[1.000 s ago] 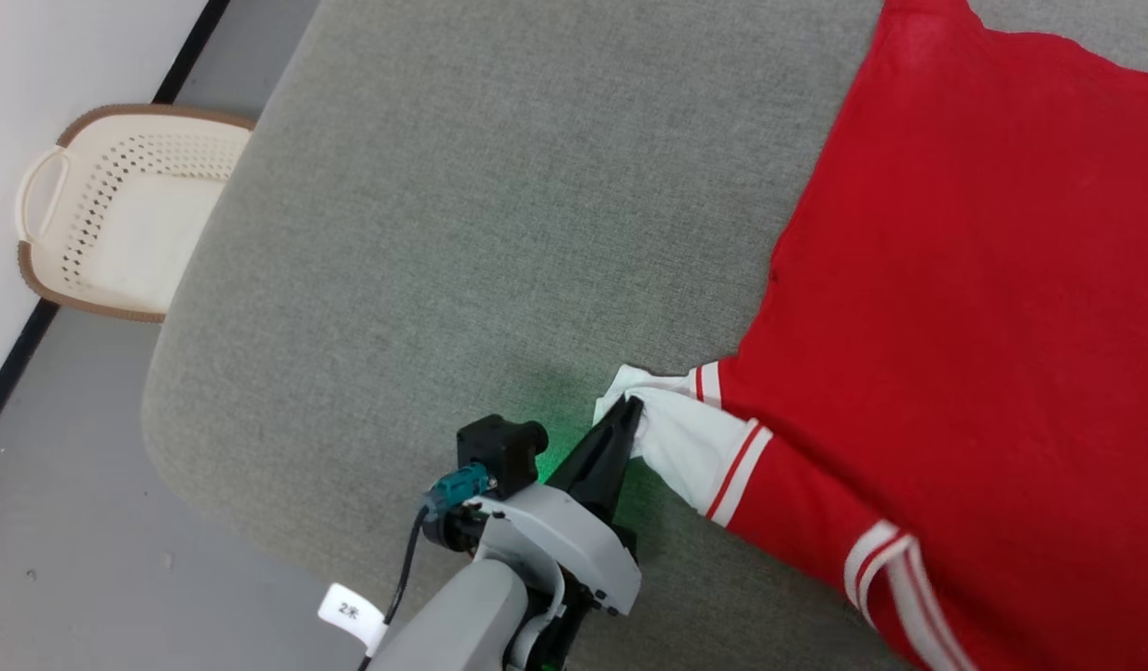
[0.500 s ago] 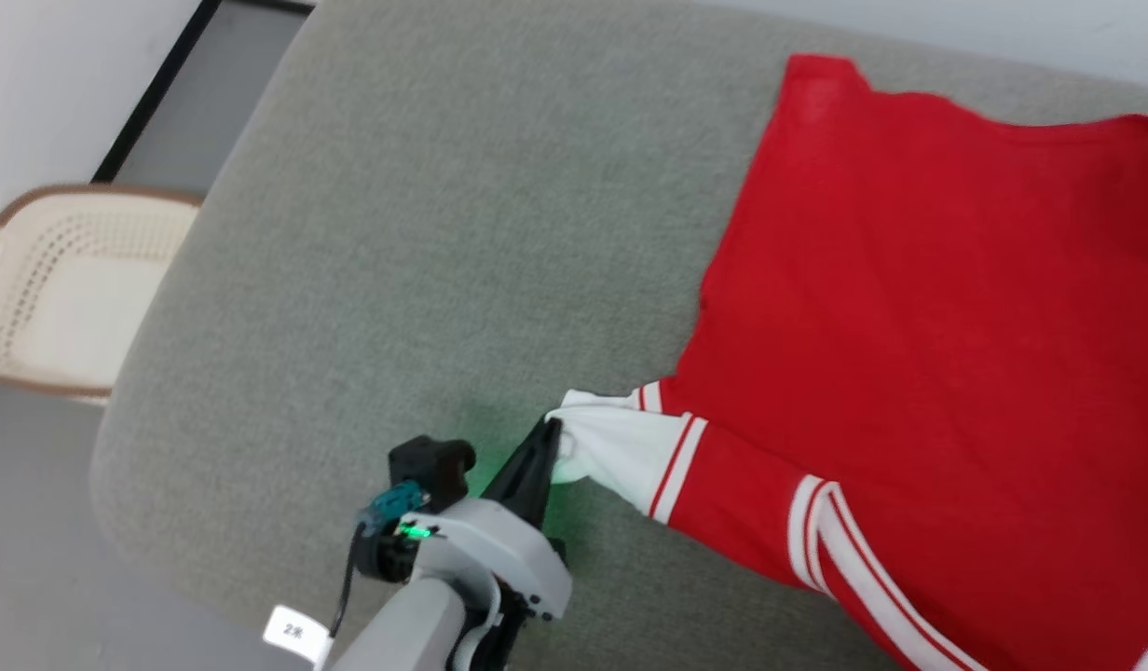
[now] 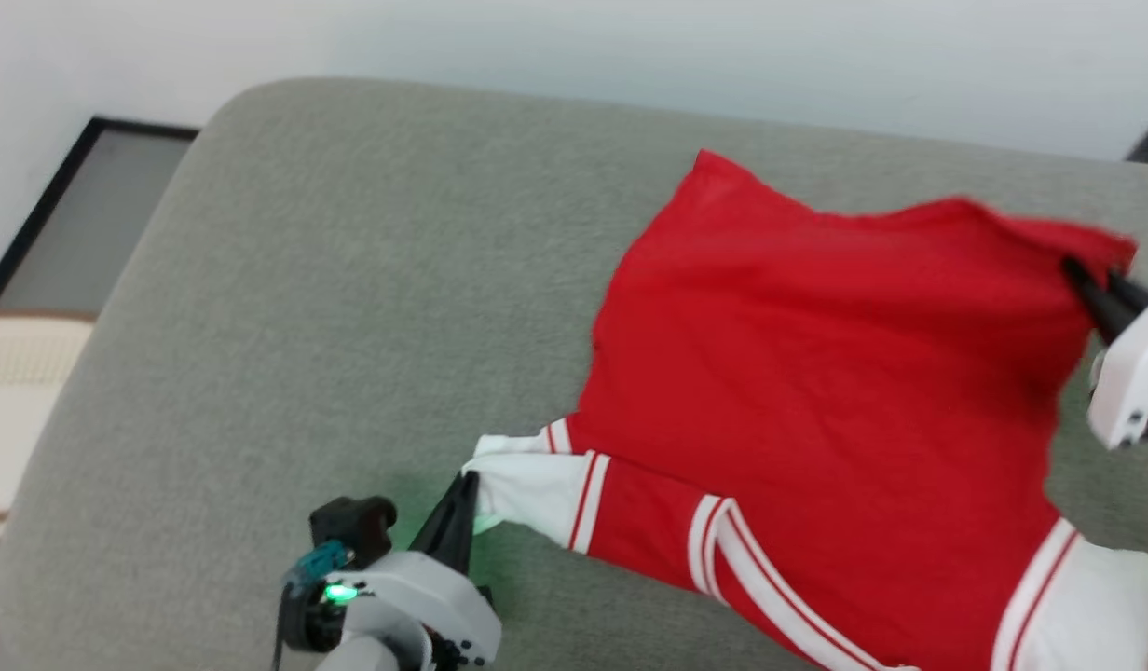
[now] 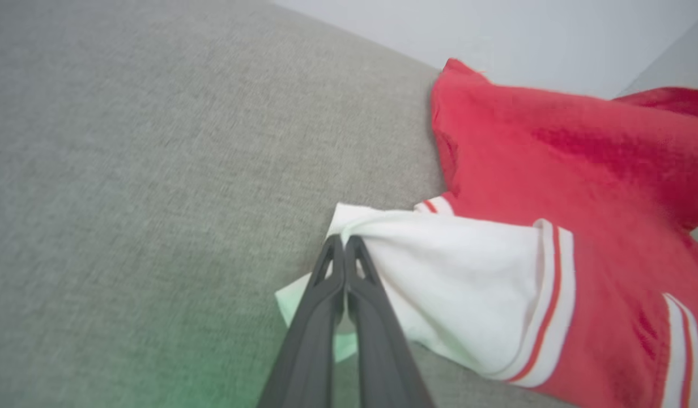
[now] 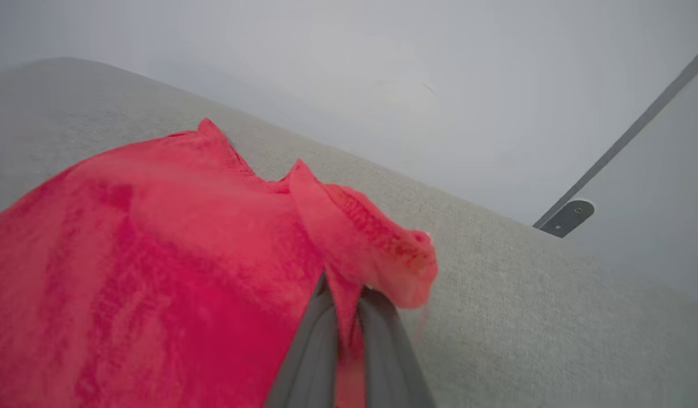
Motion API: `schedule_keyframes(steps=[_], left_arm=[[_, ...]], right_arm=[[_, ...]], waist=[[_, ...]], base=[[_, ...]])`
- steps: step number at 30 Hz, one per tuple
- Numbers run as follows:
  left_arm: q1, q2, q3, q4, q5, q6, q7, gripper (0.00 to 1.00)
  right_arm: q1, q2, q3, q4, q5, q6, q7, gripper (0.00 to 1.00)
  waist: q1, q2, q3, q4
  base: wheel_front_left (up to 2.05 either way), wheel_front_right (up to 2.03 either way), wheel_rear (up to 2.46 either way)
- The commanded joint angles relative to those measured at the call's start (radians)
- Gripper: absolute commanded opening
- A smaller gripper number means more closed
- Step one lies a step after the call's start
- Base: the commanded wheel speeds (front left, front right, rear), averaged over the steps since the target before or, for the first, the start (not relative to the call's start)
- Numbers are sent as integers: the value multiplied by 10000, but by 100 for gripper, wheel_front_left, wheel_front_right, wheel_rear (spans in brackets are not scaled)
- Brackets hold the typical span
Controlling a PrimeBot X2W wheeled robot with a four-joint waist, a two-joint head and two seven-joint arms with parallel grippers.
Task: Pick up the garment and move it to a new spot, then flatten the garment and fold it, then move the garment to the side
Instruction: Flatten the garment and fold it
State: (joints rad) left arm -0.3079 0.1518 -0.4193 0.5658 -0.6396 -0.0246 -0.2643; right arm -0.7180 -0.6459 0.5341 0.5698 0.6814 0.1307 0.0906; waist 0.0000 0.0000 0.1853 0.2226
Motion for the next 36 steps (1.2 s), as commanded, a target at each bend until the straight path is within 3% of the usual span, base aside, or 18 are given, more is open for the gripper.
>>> schedule_keyframes(steps=[1,10,20,29,34,35,36], left_arm=[[253,90,110,-72,58,87,5,0],[790,245,318,-328,46,164,5,0],[1066,415,295,-462,-16,162,52,0],[1243,584,113,-495,43,88,165,0],[1390,634,71,-469,-34,40,158,0],[1438,648,58,-449,-50,21,161,0],[1482,666,49,-428,-57,11,165,0]], right_arm=[[687,106,-142,-296,105,-1,-214,0],[3315,490,-1146,-1548,168,-1,-88,0],[6511,1244,-2785,-2757,-221,-1,1203,0],[7698,2234,-3995,-3112,-1005,-1,2081,0],[7702,2521,-4041,-2653,-1190,-1,2596,1],[7659,2534,-4022,-2481,-1223,-4,2762,36],[7572,2527,-3925,-2386,-1254,-7,2884,88]], waist=[[0,0,-602,-701],[0,0,-975,-1224],[0,0,-1260,-1538],[0,0,-1440,-1727],[0,0,-1608,-1800],[0,0,-1654,-1812],[0,0,-1693,-1826]], base=[[0,0,0],[0,0,0],[0,0,0],[0,0,0],[0,0,0],[0,0,0],[0,0,0]])
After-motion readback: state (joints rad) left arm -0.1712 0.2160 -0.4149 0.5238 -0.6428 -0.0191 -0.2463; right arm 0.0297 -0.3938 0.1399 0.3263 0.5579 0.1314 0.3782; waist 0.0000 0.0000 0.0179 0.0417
